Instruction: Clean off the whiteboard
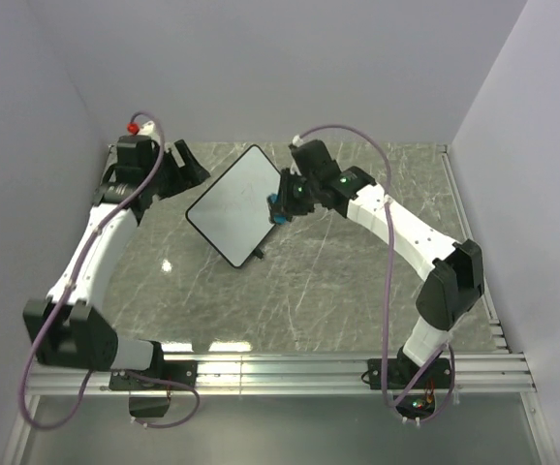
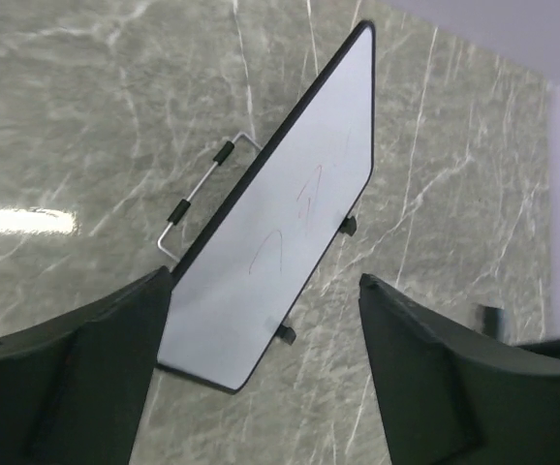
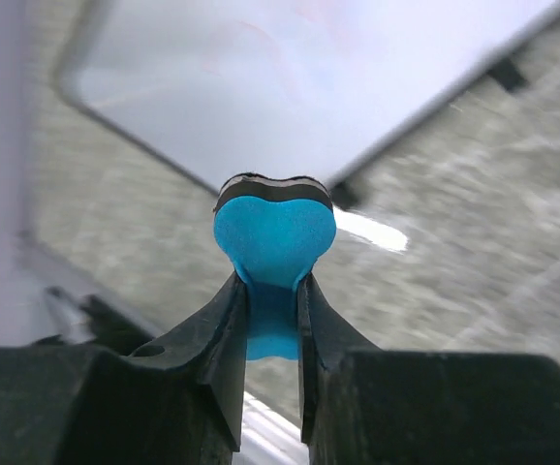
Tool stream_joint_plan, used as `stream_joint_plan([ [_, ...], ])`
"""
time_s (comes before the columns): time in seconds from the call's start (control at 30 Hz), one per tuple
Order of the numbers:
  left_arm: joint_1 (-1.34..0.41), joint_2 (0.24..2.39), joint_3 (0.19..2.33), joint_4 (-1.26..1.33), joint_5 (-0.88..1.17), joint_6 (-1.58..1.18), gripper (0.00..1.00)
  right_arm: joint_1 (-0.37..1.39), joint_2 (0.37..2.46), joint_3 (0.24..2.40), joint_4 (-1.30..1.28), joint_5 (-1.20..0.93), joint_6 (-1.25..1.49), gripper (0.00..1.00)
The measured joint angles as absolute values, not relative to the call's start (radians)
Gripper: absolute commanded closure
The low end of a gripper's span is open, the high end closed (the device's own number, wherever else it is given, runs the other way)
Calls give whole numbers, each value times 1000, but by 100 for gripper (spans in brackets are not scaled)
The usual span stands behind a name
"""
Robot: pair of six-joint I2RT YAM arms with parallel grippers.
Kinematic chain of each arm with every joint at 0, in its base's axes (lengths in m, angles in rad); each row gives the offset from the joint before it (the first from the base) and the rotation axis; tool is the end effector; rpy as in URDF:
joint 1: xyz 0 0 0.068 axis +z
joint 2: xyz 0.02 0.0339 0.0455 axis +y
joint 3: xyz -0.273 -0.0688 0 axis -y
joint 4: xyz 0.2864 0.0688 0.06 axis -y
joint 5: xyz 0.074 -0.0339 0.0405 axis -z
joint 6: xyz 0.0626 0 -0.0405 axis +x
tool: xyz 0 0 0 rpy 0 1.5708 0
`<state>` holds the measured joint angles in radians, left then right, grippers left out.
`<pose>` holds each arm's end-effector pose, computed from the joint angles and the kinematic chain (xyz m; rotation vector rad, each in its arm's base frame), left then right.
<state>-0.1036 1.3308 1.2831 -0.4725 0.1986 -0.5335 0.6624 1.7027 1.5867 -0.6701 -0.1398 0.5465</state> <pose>0.3583 -0.0497 0.3577 -0.3344 2.1087 -0.5886 0.3443 0.2796 0.3144 -0.2149 2.4667 0.7246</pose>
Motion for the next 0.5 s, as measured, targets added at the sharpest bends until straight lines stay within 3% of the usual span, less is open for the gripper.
stream_joint_plan([
  [0.3,-36,1583,1346,-365,393,-459,23,662,1908,1965,-732,-251,646,100],
  [0.5,49,1708,1375,-272,625,-444,29,662,2020,2036,-792,-253,680,100],
])
